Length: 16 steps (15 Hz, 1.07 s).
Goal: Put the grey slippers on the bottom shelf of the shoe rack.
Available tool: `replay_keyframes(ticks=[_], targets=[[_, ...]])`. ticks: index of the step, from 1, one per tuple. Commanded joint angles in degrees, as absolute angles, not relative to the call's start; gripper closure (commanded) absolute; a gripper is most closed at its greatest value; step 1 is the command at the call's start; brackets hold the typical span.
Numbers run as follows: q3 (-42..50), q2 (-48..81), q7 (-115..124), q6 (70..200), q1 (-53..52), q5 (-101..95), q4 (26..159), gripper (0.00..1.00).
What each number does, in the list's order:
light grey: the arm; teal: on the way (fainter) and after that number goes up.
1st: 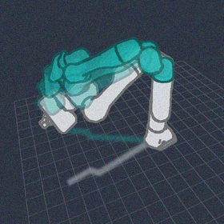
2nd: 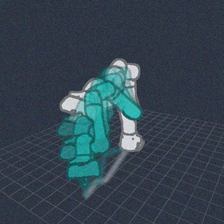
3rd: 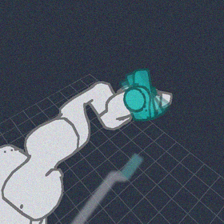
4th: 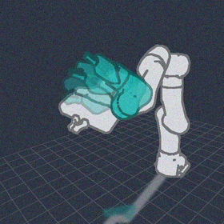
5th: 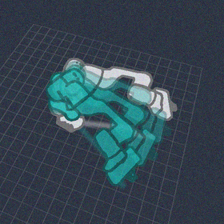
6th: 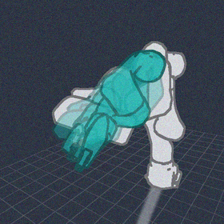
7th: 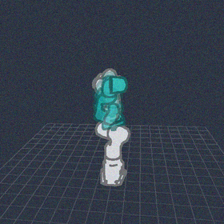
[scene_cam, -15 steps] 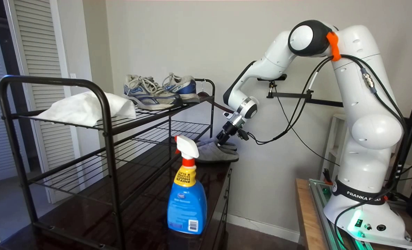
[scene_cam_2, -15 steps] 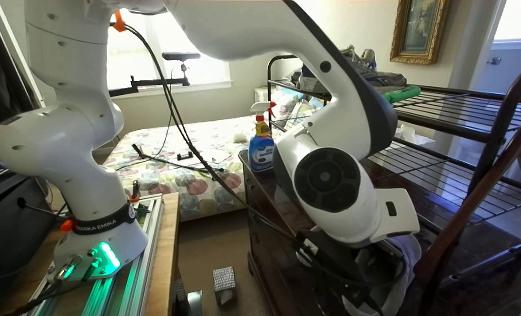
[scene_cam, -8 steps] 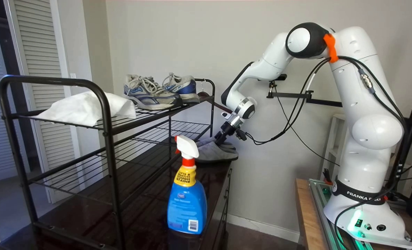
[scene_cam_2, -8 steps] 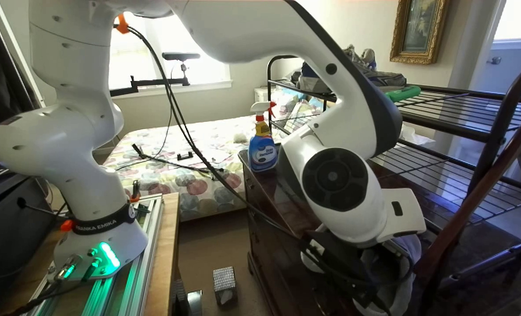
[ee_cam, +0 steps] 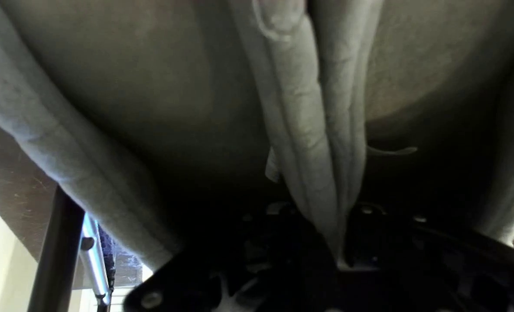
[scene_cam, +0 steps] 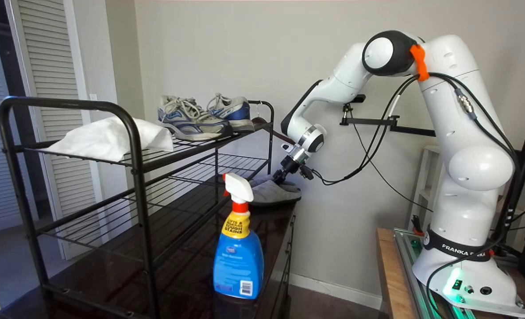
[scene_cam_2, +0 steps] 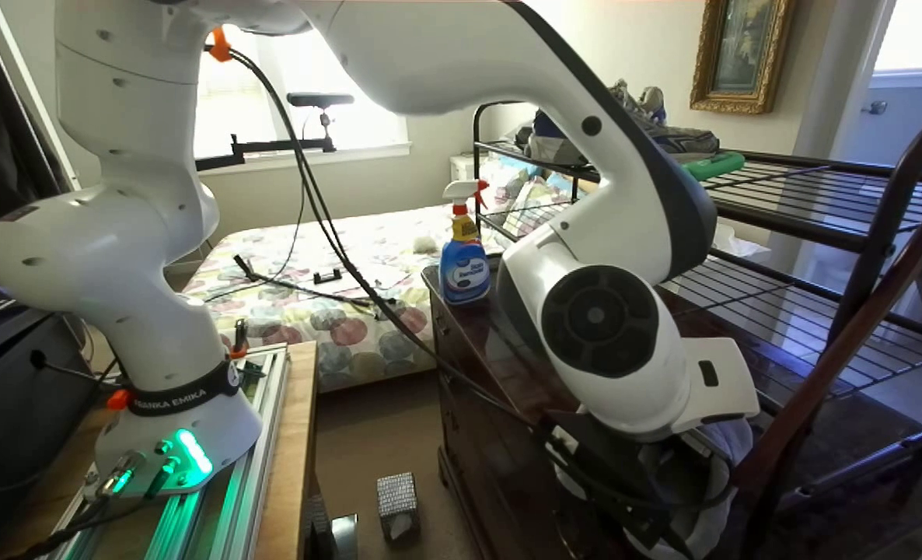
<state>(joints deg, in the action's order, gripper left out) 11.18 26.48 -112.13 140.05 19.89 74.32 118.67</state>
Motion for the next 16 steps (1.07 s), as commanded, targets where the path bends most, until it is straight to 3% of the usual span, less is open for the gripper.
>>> replay_keyframes(ticks=[1, 11, 16], targets=[[12.58, 26.46, -107.6, 137.82, 19.38, 69.65, 119.2, 1.0], [19.98, 14.93, -103.6, 120.36, 25.31, 52.69, 128.83, 0.98], [21.3, 8.72, -103.04, 117.67, 25.63, 53.33, 132.83, 0.98]])
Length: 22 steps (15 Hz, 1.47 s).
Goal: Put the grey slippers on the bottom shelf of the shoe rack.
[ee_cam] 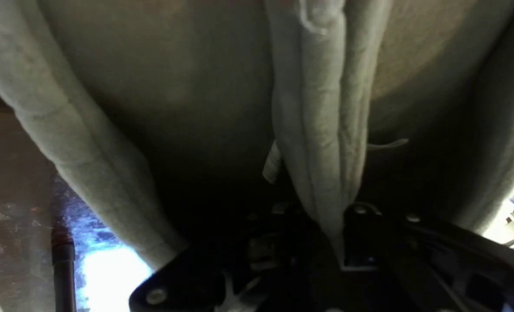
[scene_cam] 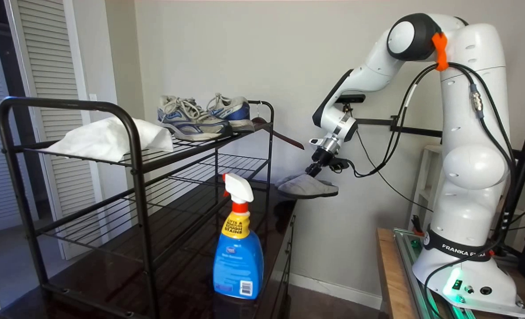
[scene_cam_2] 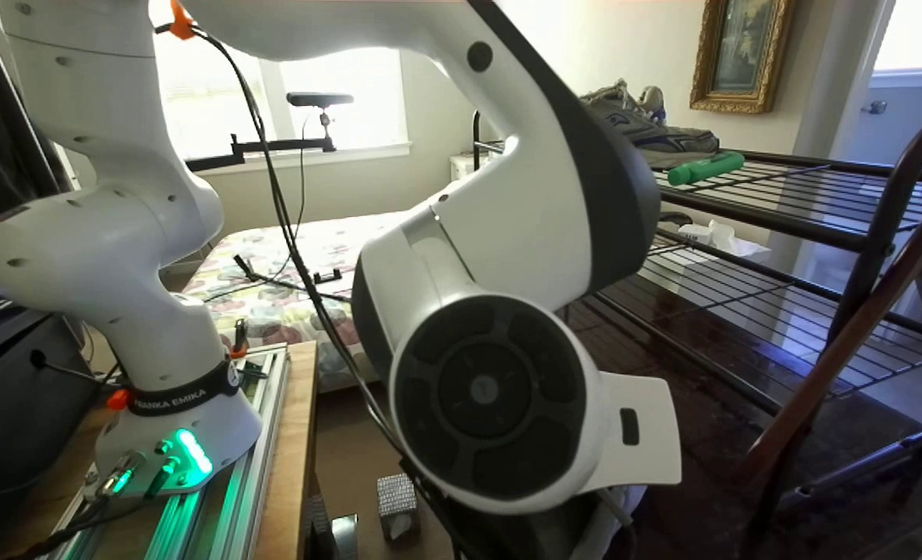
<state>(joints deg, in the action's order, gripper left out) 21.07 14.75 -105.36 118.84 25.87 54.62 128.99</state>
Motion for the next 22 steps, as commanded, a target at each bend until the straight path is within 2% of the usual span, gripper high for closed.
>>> replay_keyframes(ticks=[1, 9, 16, 19, 20, 22], targets=[[21.53, 7.19, -102.56, 118.09, 25.38, 52.92, 134.06, 0.98], [21.78, -3.54, -95.76, 123.41, 23.92, 48.3, 141.83, 0.98], [19.55, -9.5, -85.45, 129.6, 20.69, 46.77, 142.19, 0.98], [19.76, -11.07, -82.66, 128.43, 20.36, 43.86, 141.64, 0.98], [20.43, -8.03, -85.53, 128.81, 19.78, 46.74, 140.77, 0.9], [20.53, -8.96, -84.65, 128.82, 19.66, 45.61, 140.8, 0.9]])
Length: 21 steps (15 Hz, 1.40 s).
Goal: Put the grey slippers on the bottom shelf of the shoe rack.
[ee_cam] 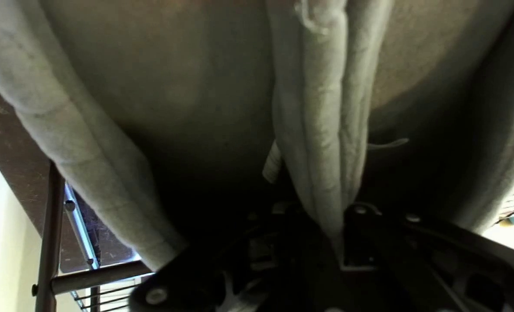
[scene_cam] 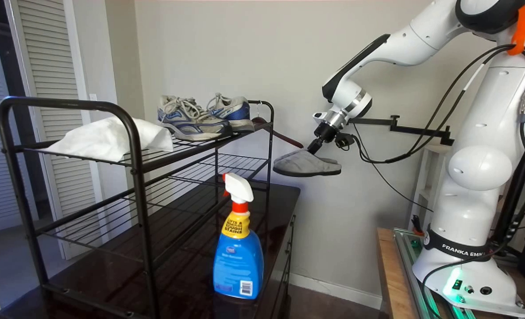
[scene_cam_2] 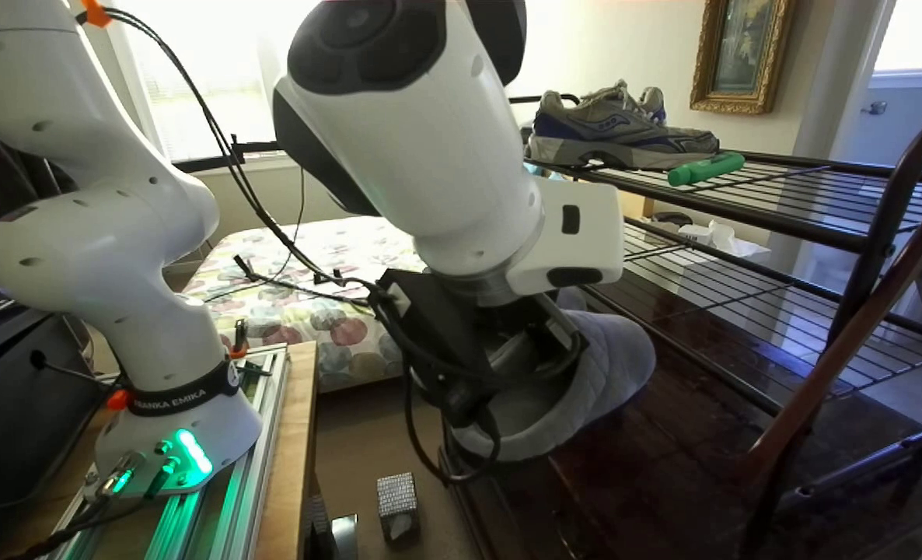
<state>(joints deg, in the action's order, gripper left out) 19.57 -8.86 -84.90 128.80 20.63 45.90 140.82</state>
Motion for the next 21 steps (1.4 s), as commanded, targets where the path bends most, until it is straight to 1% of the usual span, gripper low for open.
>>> replay_keyframes(ticks=[1, 2, 3, 14, 16, 21], targets=[[20.54, -9.13, -84.6, 128.83, 19.65, 45.57, 140.8, 0.9], [20.54, -9.15, -84.6, 128.83, 19.64, 45.55, 140.8, 0.9], [20.54, -9.15, -84.6, 128.83, 19.64, 45.54, 140.82, 0.98], [17.21, -13.13, -84.84, 149.66, 14.56, 62.29, 146.8, 0.98], [16.37, -13.2, -84.7, 152.18, 14.16, 63.12, 146.42, 0.98], [14.8, -12.75, -87.02, 152.28, 11.57, 65.31, 143.06, 0.98]])
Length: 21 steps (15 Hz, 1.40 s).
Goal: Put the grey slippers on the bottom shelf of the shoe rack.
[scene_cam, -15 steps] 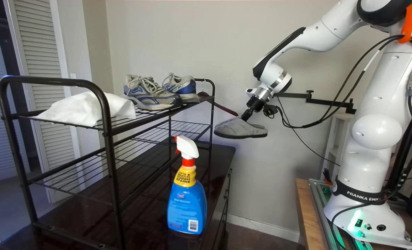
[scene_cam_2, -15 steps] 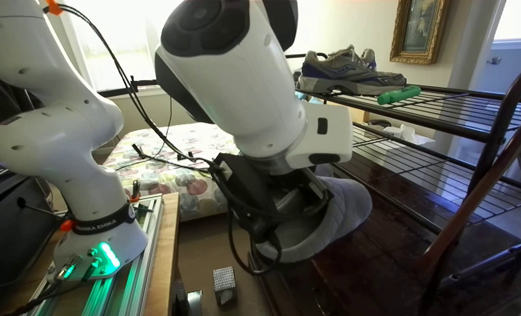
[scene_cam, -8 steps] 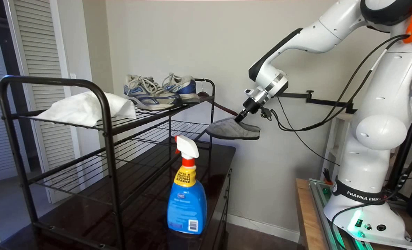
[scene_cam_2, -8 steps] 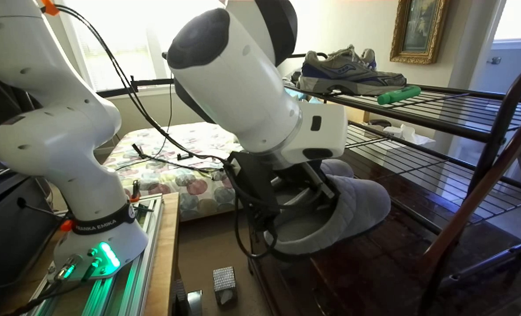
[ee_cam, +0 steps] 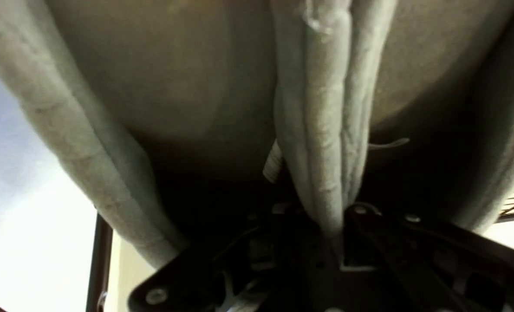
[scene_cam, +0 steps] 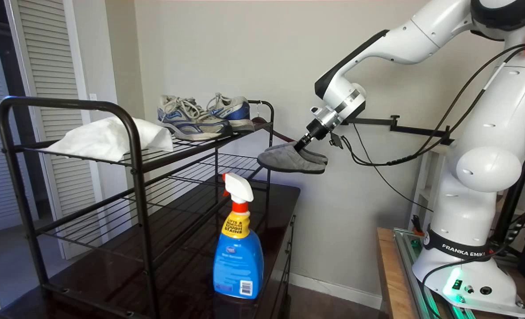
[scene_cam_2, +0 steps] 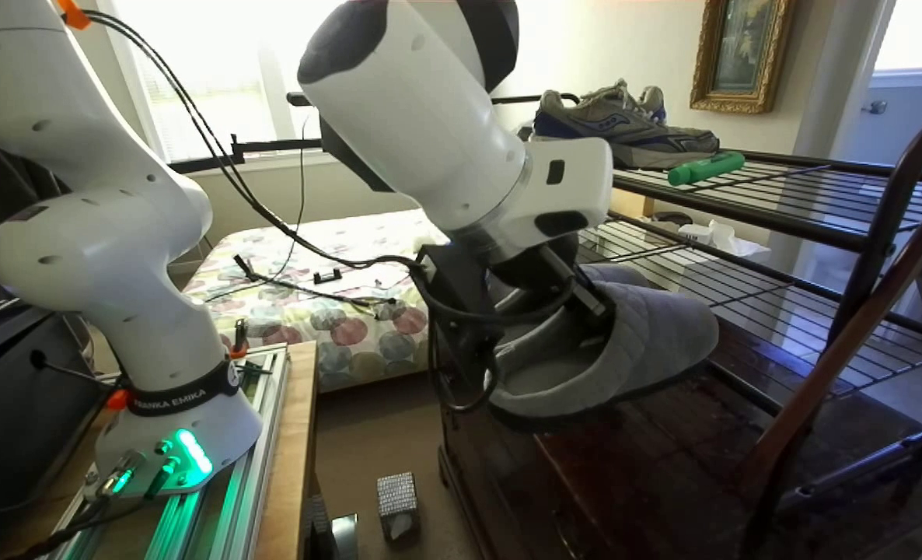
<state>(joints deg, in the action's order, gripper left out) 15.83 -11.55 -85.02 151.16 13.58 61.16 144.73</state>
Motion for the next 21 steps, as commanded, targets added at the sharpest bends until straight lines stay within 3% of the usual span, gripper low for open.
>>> replay_keyframes(ticks=[1, 6, 7, 12, 13, 21], targets=[[14.56, -12.52, -87.85, 152.82, 10.76, 67.53, 142.21, 0.98], [15.68, -10.14, -95.16, 148.8, 8.02, 80.04, 138.01, 0.98], [14.81, -11.3, -91.87, 151.06, 8.7, 76.3, 140.08, 0.9], [15.03, -10.35, -93.28, 149.94, 8.52, 77.74, 139.25, 0.9], [15.04, -10.32, -93.31, 149.94, 8.52, 77.76, 139.25, 0.98], [11.09, -2.56, -89.32, 153.64, 6.04, 75.1, 131.31, 0.98]])
